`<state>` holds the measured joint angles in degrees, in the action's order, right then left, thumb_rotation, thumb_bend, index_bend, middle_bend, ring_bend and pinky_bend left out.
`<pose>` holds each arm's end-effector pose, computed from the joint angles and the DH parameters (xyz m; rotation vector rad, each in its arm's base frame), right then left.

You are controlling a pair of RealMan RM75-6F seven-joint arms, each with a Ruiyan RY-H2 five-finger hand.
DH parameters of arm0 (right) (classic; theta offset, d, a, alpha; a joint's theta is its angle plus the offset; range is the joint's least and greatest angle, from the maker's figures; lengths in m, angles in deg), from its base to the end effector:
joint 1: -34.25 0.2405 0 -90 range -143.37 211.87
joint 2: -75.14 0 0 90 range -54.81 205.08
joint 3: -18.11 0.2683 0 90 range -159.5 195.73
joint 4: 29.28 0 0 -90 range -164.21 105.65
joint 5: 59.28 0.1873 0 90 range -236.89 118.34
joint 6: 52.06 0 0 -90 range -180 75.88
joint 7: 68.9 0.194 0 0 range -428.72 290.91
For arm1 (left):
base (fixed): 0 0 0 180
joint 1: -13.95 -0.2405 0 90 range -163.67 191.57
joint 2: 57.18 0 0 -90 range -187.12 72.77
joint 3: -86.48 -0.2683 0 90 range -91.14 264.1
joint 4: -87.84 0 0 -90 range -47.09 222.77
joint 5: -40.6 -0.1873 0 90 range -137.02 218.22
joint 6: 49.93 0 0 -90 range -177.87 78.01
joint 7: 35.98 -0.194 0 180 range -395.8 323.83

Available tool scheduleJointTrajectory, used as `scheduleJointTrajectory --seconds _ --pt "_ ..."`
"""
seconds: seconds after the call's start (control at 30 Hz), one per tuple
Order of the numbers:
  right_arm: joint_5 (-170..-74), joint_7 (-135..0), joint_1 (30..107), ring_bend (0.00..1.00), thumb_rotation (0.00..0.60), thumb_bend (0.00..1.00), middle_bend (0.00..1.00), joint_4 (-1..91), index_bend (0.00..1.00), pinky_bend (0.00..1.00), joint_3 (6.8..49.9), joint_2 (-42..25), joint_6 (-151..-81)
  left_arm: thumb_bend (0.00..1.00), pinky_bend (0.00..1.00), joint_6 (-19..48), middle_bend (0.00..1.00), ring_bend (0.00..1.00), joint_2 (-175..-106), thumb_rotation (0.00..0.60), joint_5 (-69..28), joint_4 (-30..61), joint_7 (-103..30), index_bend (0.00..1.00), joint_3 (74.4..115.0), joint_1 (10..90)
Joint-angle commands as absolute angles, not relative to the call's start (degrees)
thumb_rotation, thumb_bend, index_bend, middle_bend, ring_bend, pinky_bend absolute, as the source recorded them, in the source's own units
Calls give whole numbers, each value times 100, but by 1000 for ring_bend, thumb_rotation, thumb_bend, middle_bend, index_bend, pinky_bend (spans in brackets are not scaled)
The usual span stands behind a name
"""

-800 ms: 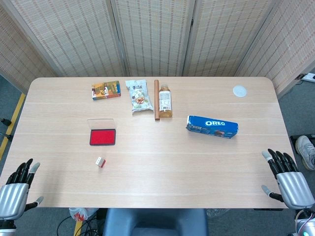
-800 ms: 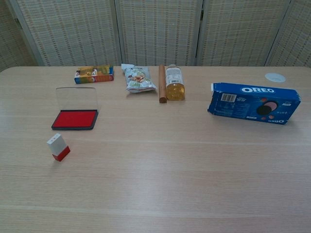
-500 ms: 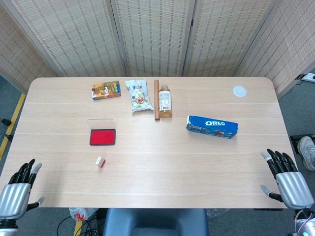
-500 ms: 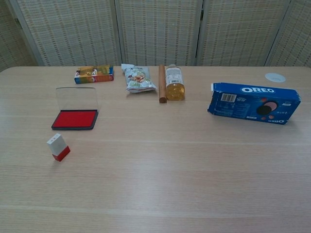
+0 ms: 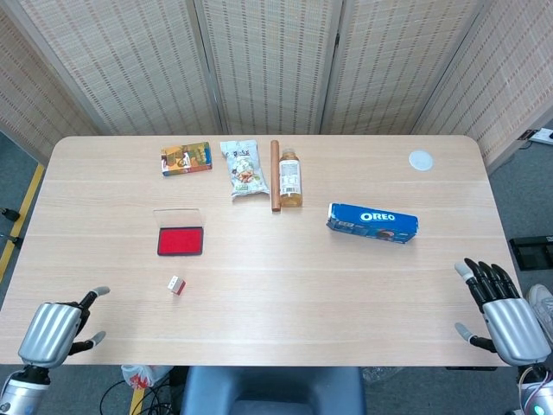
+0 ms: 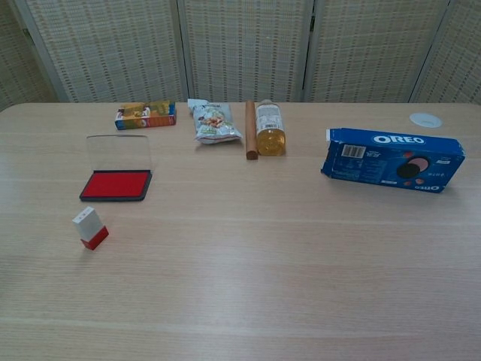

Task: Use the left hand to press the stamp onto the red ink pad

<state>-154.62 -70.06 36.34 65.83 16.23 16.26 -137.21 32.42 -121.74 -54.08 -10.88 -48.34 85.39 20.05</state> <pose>-0.2991 -0.1968 0.1829 1.5605 -0.8833 0.8514 -0.2685 0.2174 0.1439 -1.6314 -0.8117 -0.8682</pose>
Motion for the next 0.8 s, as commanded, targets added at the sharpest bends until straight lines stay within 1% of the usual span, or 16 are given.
scheduleJointTrajectory --seconds 0.03,0.13,0.33,0.5,0.63,0.73,0.8 --pt "-15484 -6950 3677 0 600 207 0 6546 0 0 1612 1645 -13669 108 914 2735 1000 924 -12096 600 -5141 -1417 -5282 331 8588 2252" --pt "-15525 -6897 3725 0 600 207 0 6513 0 0 1594 1669 -13611 110 916 2261 1000 928 -12132 600 -4780 -1665 -5695 316 8683 2490" --pt "-15630 -6768 3713 0 600 207 0 6453 0 0 1549 1715 -13701 126 934 1330 1000 946 -12433 600 -4095 -1728 -6099 360 8847 3047" --pt "-15617 -6727 3712 0 600 207 0 6419 0 0 1538 1718 -13706 196 934 884 1000 946 -12667 600 -3669 -1632 -6442 350 8976 3423" --pt "-15549 -6768 3744 0 600 207 0 6421 0 0 1546 1707 -13621 203 934 643 1000 946 -12739 600 -3288 -1568 -6583 309 9139 3715" --pt "-15476 -6780 3765 0 600 207 0 6422 0 0 1564 1705 -13563 225 933 500 1000 945 -12740 600 -3108 -1519 -6586 315 9216 3888" --pt "-15427 -6788 3774 0 600 207 0 6430 0 0 1569 1709 -13525 273 934 377 1000 944 -12736 600 -3016 -1450 -6583 332 9246 4022"
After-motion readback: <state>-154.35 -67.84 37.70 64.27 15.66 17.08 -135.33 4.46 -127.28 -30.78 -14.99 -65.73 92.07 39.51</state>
